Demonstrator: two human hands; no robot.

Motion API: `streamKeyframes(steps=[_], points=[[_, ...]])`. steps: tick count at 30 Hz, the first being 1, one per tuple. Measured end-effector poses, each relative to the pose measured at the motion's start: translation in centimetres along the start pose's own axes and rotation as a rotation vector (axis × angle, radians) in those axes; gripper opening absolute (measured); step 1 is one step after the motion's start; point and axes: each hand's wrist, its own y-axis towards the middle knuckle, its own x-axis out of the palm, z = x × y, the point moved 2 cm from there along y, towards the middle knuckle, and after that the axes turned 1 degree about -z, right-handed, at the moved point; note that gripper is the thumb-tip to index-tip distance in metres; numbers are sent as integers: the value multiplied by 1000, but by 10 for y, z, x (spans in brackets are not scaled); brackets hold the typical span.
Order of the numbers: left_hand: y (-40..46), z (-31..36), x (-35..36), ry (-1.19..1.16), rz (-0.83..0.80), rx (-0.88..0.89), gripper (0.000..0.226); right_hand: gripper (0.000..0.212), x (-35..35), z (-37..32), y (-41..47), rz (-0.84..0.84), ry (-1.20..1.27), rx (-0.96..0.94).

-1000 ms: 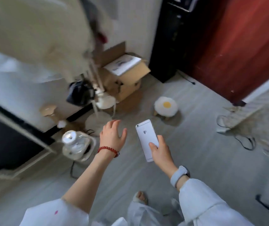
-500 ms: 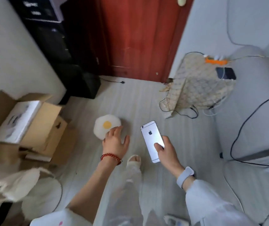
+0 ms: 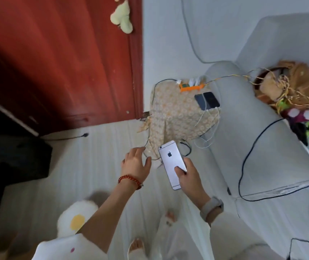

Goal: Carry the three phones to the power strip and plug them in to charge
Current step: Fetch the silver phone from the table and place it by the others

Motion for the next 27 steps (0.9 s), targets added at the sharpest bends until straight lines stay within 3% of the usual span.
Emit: streamKeyframes(steps=[4,7,15,27], points=[[91,40,29,-4,-40,55,42,17,-38,11,91,55,20,50],[167,63,50,14,-54,56,42,8,-65,21,172,54,44,75],[349,118,109,29,-113,-102,42,8,-124,49,395,-70,-16,169],[528,40,208,31,-188,-336,45,6,-54,139,601,-259,-209,338]])
